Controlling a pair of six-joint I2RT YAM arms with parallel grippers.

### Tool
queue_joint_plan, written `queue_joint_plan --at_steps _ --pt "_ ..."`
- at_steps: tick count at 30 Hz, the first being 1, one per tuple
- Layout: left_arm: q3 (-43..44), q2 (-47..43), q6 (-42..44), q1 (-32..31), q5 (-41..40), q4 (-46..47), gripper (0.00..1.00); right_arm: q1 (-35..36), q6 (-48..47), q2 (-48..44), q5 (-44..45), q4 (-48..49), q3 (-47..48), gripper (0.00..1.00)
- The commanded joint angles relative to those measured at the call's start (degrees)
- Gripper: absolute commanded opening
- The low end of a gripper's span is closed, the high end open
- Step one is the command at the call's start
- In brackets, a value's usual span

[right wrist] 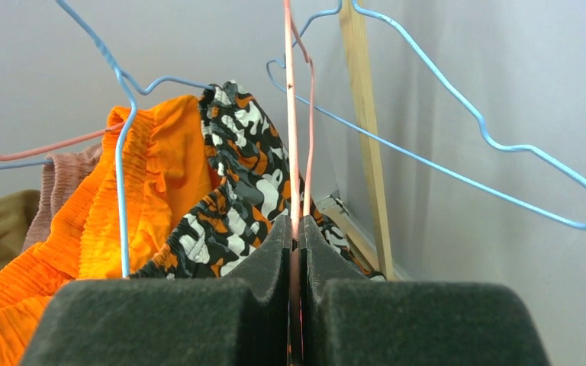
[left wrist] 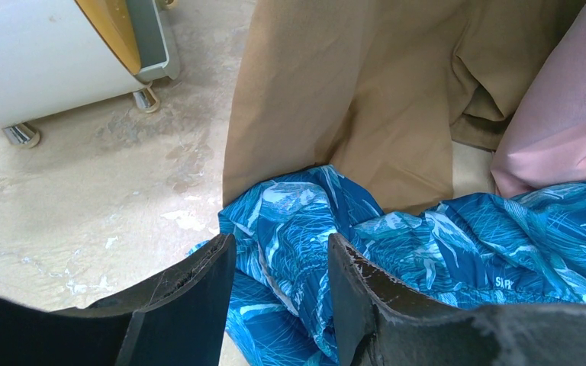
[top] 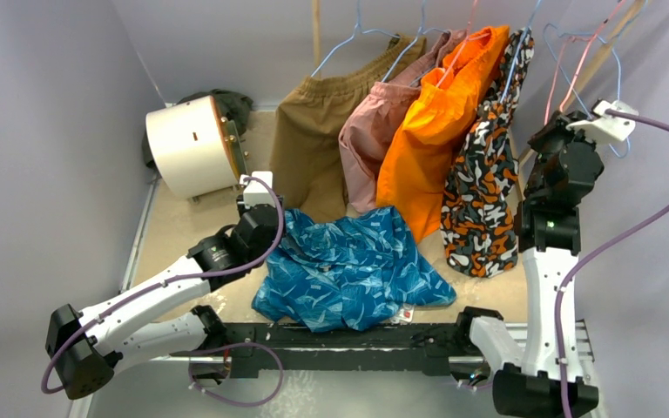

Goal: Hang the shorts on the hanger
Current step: Pick up the hanger from the clothesline.

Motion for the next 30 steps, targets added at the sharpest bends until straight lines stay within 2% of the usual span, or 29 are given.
queue_joint_plan --at_steps 1,8,19,30 --pt "1.6 -1.1 0.3 -0.3 -1.1 2.3 0.47 0.4 -0.5 -2.5 -0.1 4.7 -1.5 0.0" --pt "1.6 -1.4 0.2 -0.3 -1.1 2.1 0.47 0.4 -1.5 -4.0 -3.1 1.8 -4.0 0.0" --pt "1.6 -1.3 0.1 -0.3 -0.8 2.1 0.47 1.4 -5.2 -2.4 -3.0 1.6 -2.0 0.0" --pt "1.6 -1.6 0.2 -0.3 -1.1 2.1 0.47 1.7 -4.2 -2.1 -11.9 3.0 0.3 0.0"
